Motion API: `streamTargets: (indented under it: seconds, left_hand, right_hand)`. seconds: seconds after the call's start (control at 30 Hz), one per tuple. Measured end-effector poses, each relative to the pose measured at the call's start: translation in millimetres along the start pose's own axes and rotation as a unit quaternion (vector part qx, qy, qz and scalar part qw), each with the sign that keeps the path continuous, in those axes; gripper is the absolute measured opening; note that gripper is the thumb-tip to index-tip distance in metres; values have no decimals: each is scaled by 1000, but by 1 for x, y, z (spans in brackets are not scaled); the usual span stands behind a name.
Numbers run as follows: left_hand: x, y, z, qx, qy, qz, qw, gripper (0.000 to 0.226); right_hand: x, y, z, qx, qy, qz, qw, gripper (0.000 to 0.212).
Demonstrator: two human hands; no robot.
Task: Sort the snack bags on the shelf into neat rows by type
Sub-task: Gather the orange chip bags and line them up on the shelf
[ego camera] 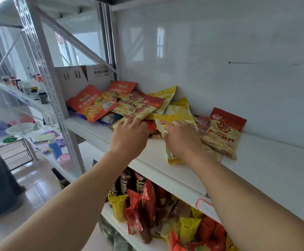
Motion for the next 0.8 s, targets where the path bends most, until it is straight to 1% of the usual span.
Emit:
streamTargets:
  seconds: [0.1, 0.2, 0.27, 0.33, 0.4, 0.47, 0.53, 0.6, 0.63, 0.67, 0.7, 0.73, 0.77, 0.8]
  left_hand:
    - [-26, -28, 27, 36, -14, -3, 999, 12]
    - [-52, -55, 54, 91, -46, -28, 994, 21]
    - [-64, -70, 67, 137, -63, -60, 987, 26]
    - [-83, -90, 84, 197, -79, -115, 970, 33]
    - [-100, -111, 97, 273, -87, -172, 942, 43]
    - [-118, -133, 109, 365, -88, -233, 897, 56]
    - [-142, -155, 121, 458, -105, -292, 833, 72]
    - [-172, -180, 131, 547, -125, -340, 755, 90]
    - [-185, -191, 137, 581, -137, -357, 719, 97]
    - [-199, -202, 142, 602, -151, -369, 692, 103]
    - [-210, -212, 146, 607, -166, -377, 680, 106]
    - [-219, -220, 151, 599, -181, -379, 682, 107]
    - [-226, -229, 155, 584, -191, -374, 695, 107]
    - [-233, -238, 160, 564, -196, -364, 715, 105]
  right_hand:
    - [-20, 0, 49, 1, 24, 30, 999, 28]
    - [-37, 1, 98, -1, 46, 55, 997, 28]
    - [-44, -1, 124, 1, 60, 76, 995, 28]
    - [-53, -6, 157, 4, 66, 102, 993, 29]
    - [-61, -15, 185, 10, 57, 126, 990, 29]
    - [-68, -24, 214, 3, 46, 152, 987, 31]
    - [-74, -32, 244, -24, 37, 193, 980, 35]
    - [-84, -39, 275, -60, 20, 248, 967, 41]
    - [-88, -43, 290, -78, 16, 276, 958, 46]
    - [-92, -47, 306, -98, 15, 300, 949, 50]
    - [-97, -49, 321, -120, 20, 321, 939, 53]
    - [-102, -49, 336, -143, 29, 339, 929, 56]
    - [-105, -50, 351, -165, 44, 352, 920, 58]
    - [-111, -48, 365, -190, 58, 360, 912, 59]
Point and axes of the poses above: each hand's wrist, its own z-axis towards the middle knuckle, its own x-axis out of the back of the hand, y = z × x, the point moved 1 cm from there along z, towards the middle knuckle, and after that the axes turned 13 degrees about x, right-handed, at the moved point
